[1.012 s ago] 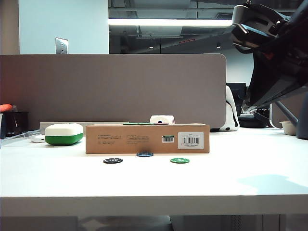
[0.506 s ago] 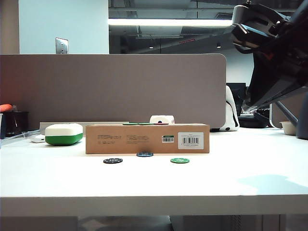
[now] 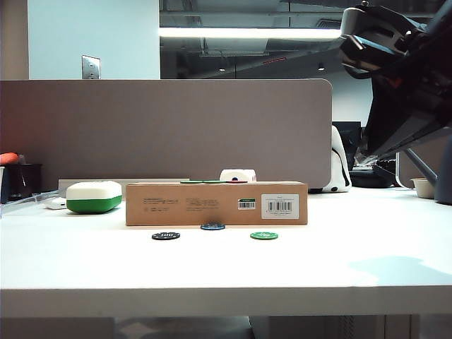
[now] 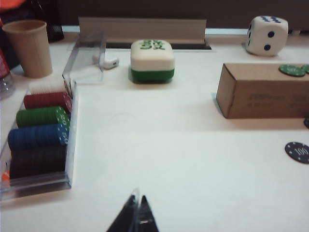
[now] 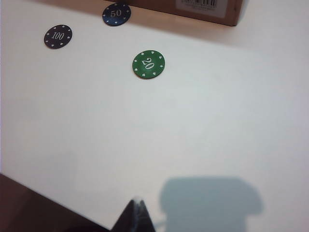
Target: Push the chip, whose value equals the sum of all the chip values on the rectangular box, forward next to the box.
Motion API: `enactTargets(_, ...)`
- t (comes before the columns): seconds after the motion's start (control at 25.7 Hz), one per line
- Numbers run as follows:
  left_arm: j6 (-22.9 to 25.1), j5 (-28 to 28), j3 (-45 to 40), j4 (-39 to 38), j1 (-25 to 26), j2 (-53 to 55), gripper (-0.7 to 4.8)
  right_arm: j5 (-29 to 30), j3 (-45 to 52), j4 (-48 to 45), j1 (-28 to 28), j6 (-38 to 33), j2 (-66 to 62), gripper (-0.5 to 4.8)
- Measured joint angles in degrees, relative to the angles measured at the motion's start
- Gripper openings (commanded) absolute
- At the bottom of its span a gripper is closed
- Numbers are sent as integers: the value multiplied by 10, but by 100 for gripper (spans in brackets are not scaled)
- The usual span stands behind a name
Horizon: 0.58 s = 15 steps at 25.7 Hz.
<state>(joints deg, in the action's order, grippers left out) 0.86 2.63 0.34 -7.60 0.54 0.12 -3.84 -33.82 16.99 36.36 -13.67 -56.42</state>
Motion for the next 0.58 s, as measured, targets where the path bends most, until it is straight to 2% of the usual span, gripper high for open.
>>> enactTargets(0.58, 10, -3, 0, -7, -26, 0, -5, 0, 0, 0, 0, 0, 0, -5)
